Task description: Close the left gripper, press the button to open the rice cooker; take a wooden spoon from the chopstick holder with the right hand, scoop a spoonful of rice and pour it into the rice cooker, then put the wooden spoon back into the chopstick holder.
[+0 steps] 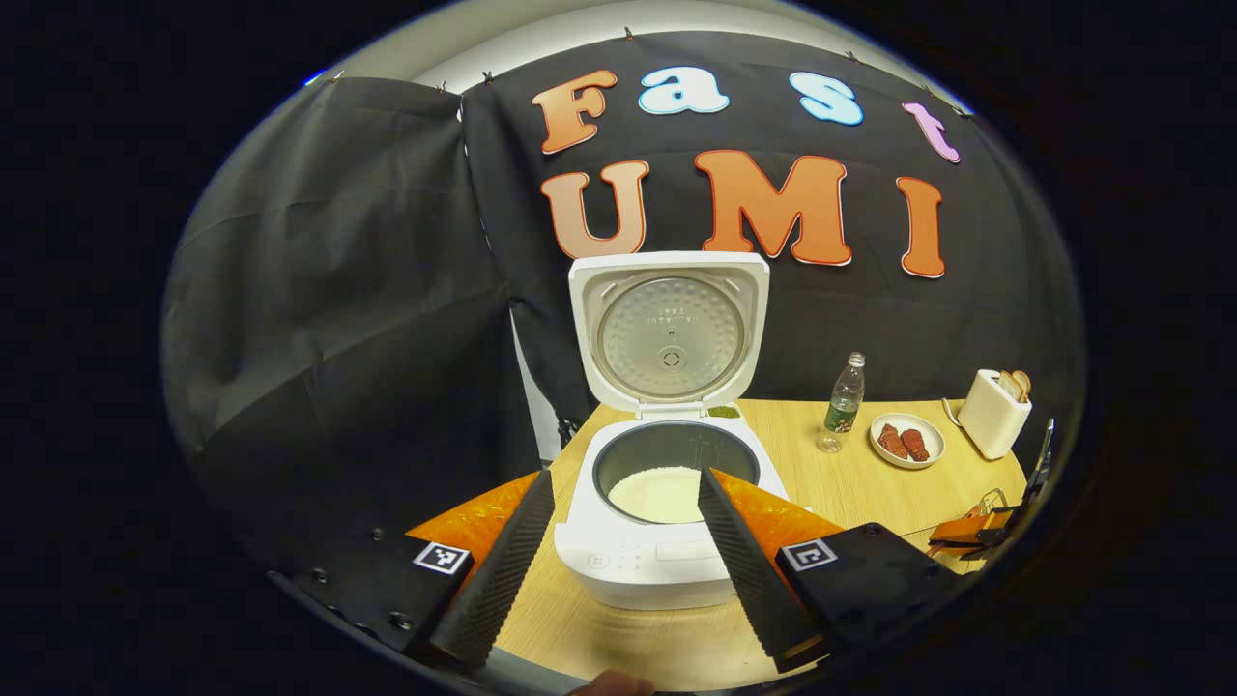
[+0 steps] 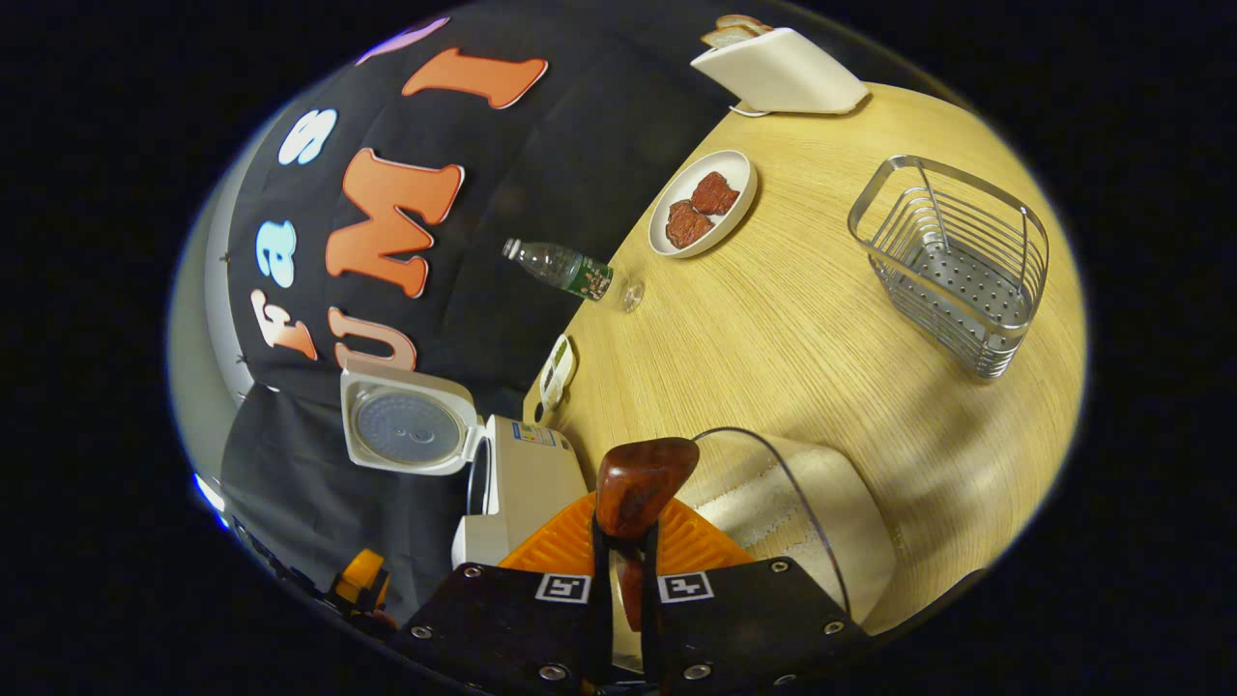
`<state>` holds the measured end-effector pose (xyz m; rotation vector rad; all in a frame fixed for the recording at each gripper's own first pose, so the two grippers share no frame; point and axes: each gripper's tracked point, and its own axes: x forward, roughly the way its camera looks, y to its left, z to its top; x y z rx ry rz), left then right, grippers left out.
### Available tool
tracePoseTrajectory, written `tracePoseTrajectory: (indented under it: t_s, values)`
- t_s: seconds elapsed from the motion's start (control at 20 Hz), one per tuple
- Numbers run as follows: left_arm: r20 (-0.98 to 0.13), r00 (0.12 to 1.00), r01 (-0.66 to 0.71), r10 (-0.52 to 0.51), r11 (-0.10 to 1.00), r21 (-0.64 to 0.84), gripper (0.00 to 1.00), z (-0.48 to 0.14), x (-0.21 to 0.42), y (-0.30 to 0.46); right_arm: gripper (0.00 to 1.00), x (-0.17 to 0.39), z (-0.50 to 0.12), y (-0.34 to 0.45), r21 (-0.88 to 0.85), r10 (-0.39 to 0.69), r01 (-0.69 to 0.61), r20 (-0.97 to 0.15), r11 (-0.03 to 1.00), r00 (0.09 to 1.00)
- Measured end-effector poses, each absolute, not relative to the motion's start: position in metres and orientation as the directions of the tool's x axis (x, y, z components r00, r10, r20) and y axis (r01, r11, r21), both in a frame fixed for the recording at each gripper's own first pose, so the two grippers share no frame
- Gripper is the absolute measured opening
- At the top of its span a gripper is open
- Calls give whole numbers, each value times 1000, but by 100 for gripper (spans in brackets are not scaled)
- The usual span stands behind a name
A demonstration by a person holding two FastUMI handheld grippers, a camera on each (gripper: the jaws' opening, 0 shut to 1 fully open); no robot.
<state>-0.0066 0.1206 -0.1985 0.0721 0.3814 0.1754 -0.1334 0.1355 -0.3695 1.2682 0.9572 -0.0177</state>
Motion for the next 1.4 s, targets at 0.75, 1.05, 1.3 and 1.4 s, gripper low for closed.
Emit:
tracePoseTrajectory:
  t_s: [0.75,1.05,1.3,1.4]
  values:
    - [-283,919,-257,274,962,98,100,-175,-27,117,11,-64,-296,80,914,547,404,-323,-29,772]
    - [-218,918,-323,330,944,69,100,-155,-40,139,11,-23,-237,133,933,613,343,-209,-107,762]
    - [-163,914,-364,372,928,79,100,-141,-51,157,11,18,-185,177,951,661,273,-112,-145,742]
    - [-154,906,-386,394,919,75,96,-141,-58,168,11,34,-172,199,957,678,253,-90,-145,730]
